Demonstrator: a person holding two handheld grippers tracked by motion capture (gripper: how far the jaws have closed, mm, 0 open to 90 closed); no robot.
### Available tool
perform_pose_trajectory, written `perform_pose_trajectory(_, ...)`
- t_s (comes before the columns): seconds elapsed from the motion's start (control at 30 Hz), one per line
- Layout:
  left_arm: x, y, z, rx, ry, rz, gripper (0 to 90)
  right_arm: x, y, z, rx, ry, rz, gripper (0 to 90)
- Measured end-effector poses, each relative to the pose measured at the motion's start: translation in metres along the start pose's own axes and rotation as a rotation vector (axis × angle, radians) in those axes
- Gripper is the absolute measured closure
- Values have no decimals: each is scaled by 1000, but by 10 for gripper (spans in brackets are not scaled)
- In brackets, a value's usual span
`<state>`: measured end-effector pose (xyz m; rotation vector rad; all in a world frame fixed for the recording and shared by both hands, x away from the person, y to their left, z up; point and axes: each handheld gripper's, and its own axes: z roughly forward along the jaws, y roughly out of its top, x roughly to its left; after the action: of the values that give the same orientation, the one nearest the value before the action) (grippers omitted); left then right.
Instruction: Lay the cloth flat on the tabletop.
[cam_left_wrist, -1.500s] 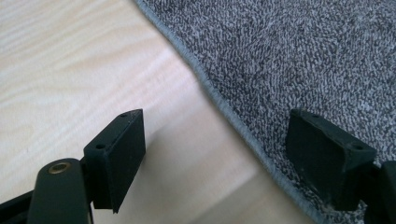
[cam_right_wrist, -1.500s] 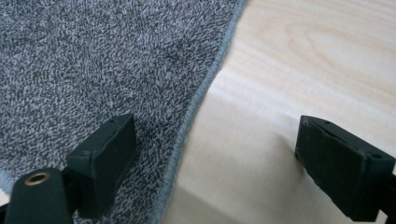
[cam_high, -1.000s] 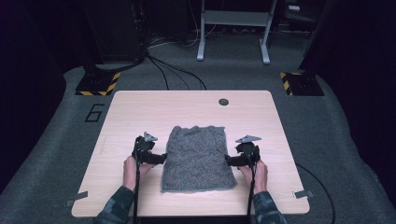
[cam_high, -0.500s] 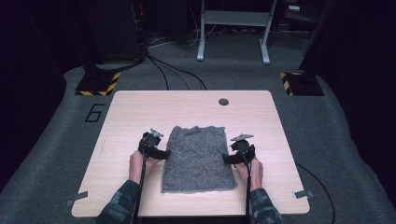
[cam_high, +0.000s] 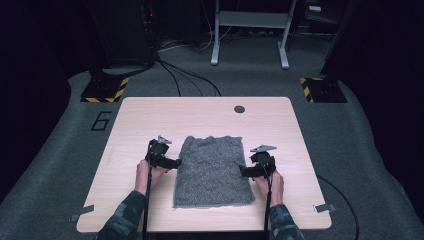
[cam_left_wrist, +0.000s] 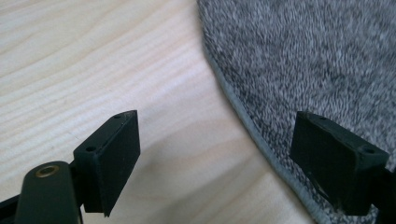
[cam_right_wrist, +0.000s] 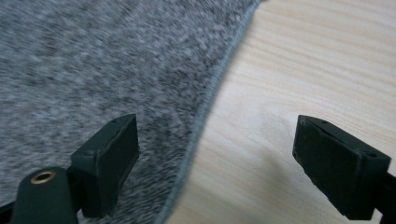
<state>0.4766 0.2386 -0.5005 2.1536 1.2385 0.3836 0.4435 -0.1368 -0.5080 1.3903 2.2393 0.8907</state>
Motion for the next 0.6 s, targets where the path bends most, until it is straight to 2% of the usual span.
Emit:
perform_pose_trajectory(0.03, 1, 2, 0, 0, -6, -8, 156, 2, 1, -3, -10, 3, -11, 142)
perform_pose_trajectory(0.07, 6, 7, 0, 1, -30, -16, 155, 9, 2, -9, -22, 9, -17, 143)
perform_pose_trajectory(0.1, 8, 10, 0, -5, -23, -6, 157, 13, 3, -12, -31, 18, -35, 143)
perform_pose_trajectory(0.17, 9, 13, 1, -3, -30, -9, 159, 17, 3, -15, -37, 24, -34, 143)
perform_pose_trajectory(0.2, 11, 18, 3, -2, -38, -18, 160, 26, 4, -18, -48, 39, -51, 145)
perform_pose_trajectory(0.23, 12, 21, 4, -4, -41, -10, 161, 32, 4, -20, -48, 42, -54, 146)
perform_pose_trajectory(0.27, 13, 24, 5, -3, -37, -8, 163, 36, 4, -21, -53, 53, -77, 145)
perform_pose_trajectory(0.3, 13, 24, 5, -3, -37, -8, 161, 36, 4, -21, -53, 53, -77, 145)
perform_pose_trajectory(0.33, 15, 29, 7, -7, -51, -14, 159, 46, 3, -24, -56, 70, -85, 145)
perform_pose_trajectory(0.43, 16, 34, 11, -2, -51, -19, 156, 54, 3, -26, -67, 88, -101, 144)
perform_pose_trajectory(0.47, 19, 38, 14, -10, -72, -26, 158, 62, 3, -27, -70, 114, -117, 144)
perform_pose_trajectory(0.53, 20, 40, 14, -9, -70, -20, 159, 67, 3, -27, -72, 116, -114, 144)
perform_pose_trajectory(0.57, 20, 41, 16, -17, -61, -14, 160, 71, 3, -28, -71, 127, -131, 144)
perform_pose_trajectory(0.6, 21, 45, 18, -16, -78, -27, 160, 80, 4, -29, -80, 149, -145, 144)
